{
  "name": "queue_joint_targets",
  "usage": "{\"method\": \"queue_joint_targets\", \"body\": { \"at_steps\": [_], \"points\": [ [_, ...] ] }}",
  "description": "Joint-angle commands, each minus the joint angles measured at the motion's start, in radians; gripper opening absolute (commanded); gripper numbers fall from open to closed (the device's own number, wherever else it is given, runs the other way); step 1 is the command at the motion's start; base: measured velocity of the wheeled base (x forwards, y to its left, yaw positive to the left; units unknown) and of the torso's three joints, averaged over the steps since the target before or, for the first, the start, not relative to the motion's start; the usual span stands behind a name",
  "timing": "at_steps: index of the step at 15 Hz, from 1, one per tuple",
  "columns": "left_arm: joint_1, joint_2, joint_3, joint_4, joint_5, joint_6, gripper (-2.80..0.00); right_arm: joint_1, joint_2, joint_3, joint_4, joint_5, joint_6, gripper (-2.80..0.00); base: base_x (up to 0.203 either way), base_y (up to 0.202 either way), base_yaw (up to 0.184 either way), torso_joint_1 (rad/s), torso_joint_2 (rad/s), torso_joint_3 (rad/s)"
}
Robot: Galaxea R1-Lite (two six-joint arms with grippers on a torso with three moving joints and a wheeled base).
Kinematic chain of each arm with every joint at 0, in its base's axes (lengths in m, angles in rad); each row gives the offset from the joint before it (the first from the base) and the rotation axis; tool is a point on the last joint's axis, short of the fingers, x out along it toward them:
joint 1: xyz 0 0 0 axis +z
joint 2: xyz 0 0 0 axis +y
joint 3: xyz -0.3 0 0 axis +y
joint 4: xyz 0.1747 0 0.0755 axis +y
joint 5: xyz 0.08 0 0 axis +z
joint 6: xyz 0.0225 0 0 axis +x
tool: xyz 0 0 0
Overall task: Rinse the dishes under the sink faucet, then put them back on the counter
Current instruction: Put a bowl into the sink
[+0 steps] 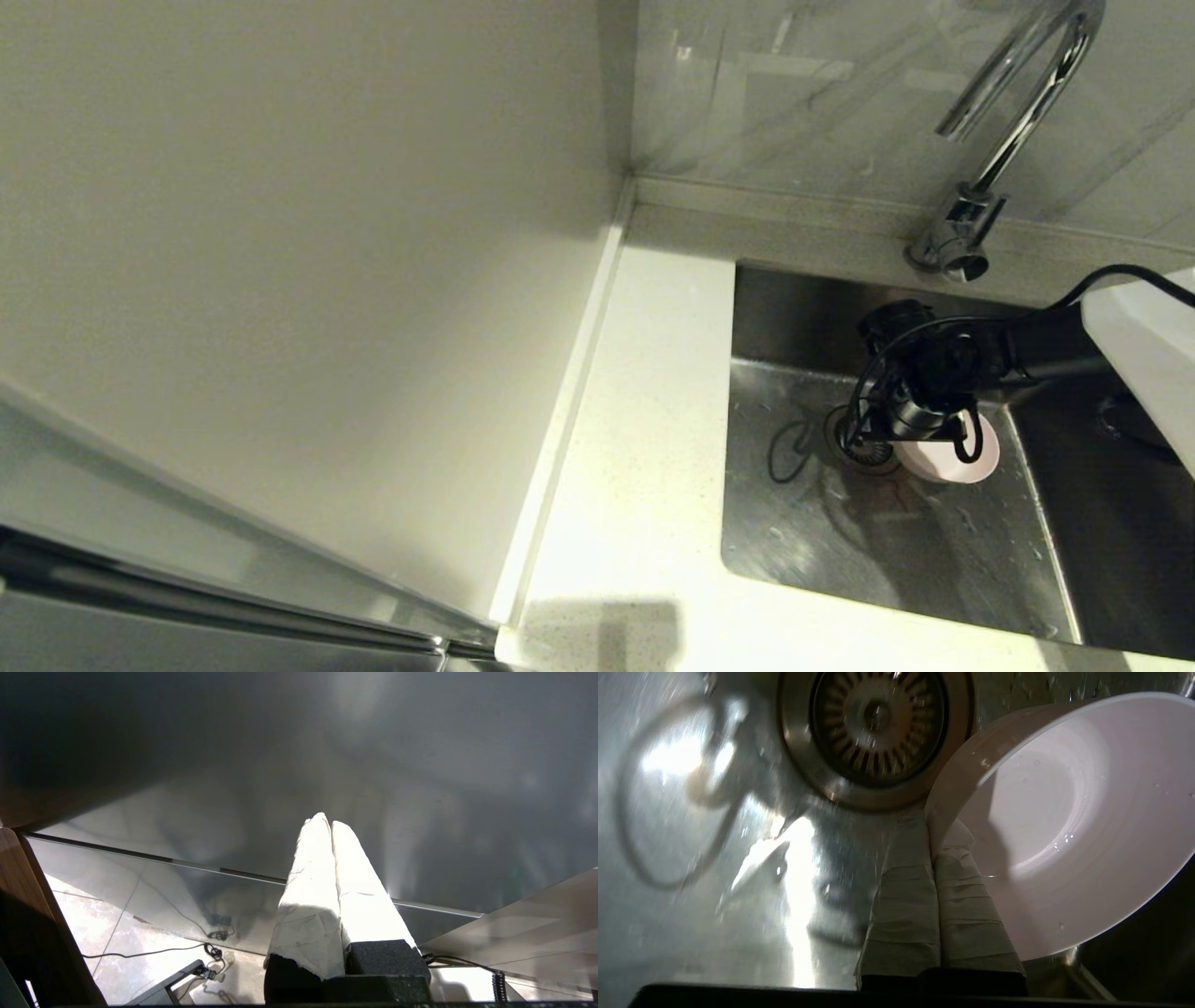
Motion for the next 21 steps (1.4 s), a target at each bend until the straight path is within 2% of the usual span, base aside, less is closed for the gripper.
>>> {"method": "queue_joint_targets", "body": {
  "at_steps": [1,5,8,9,16,18,21],
  "points": [
    [0.0,0.0,0.003,-0.001,0.0,0.0,-2.8,-0.022,0.087,-0.079,0.004,-0.013,0.001,-2.8,0.0,0.0,0.0,0.0,0.0,0.0],
    [0.0,0.0,0.003,0.001,0.0,0.0,-2.8,-0.043,0.153,-0.177,0.01,-0.075,0.001,-2.8,0.0,0.0,0.0,0.0,0.0,0.0],
    [0.0,0.0,0.003,0.001,0.0,0.0,-2.8,-0.046,0.175,-0.196,0.01,-0.105,0.001,-2.8,0.0,0.0,0.0,0.0,0.0,0.0],
    [0.0,0.0,0.003,0.0,0.0,0.0,-2.8,-0.048,0.184,-0.199,0.01,-0.107,0.001,0.0,0.0,0.0,0.0,0.0,0.0,0.0],
    [0.0,0.0,0.003,0.0,0.0,0.0,-2.8,-0.069,0.157,-0.243,0.051,-0.108,0.005,0.0,0.0,0.0,0.0,0.0,0.0,0.0],
    [0.0,0.0,0.003,0.0,0.0,0.0,-2.8,-0.067,0.06,-0.208,0.098,-0.104,0.048,0.0,0.0,0.0,0.0,0.0,0.0,0.0],
    [0.0,0.0,0.003,-0.001,0.0,0.0,-2.8,-0.054,-0.193,-0.084,0.203,-0.086,0.137,0.0,0.0,0.0,0.0,0.0,0.0,0.0]
  ]
}}
